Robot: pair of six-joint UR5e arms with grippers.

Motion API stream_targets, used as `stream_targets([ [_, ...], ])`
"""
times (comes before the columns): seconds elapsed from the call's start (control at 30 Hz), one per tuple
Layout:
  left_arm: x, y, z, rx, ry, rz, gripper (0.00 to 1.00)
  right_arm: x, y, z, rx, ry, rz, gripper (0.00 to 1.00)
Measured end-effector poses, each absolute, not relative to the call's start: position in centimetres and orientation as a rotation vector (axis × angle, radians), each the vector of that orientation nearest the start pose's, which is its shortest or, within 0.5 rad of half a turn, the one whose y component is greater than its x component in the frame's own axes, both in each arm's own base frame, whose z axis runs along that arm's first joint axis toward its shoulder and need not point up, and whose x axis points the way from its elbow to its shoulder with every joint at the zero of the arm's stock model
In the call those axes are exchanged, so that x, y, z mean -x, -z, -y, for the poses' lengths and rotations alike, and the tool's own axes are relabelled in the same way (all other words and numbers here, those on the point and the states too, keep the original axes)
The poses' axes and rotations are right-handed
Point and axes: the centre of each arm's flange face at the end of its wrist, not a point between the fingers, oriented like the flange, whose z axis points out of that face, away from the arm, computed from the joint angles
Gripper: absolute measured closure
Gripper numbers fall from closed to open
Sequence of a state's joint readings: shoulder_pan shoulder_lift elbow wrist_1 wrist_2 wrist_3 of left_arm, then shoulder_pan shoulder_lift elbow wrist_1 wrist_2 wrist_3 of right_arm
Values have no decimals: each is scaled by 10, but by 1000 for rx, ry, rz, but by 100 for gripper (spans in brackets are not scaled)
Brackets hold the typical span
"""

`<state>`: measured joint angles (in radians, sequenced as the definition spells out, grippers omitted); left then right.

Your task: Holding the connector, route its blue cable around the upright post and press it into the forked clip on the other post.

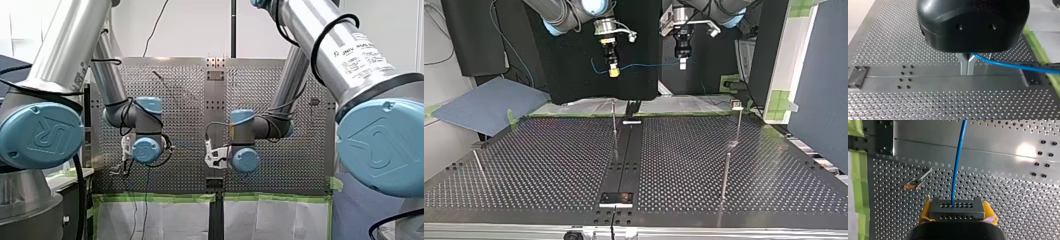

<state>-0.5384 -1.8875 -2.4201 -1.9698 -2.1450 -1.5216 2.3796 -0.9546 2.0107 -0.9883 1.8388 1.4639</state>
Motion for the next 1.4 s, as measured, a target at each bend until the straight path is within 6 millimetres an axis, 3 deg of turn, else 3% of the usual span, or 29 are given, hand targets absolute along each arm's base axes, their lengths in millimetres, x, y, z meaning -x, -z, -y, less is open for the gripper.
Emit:
stream_targets([
  [0.13, -288, -121, 258, -14, -74, -1552, 100, -467, -77, 288, -1669, -1485, 804, 100],
  [0.53, -296, -161, 248, 28, -89, -1535, 100, -492, -166, 315, -1585, -1632, 819, 100],
  [0.93, -332, -223, 250, 119, -68, -1463, 100, -507, -270, 334, -1512, -1744, 729, 100],
  [1.07, -344, -243, 248, 162, -64, -1442, 100, -509, -314, 337, -1477, -1780, 691, 100],
  [1.4, -368, -304, 221, 262, -66, -1370, 97, -504, -413, 340, -1399, -1862, 612, 100],
])
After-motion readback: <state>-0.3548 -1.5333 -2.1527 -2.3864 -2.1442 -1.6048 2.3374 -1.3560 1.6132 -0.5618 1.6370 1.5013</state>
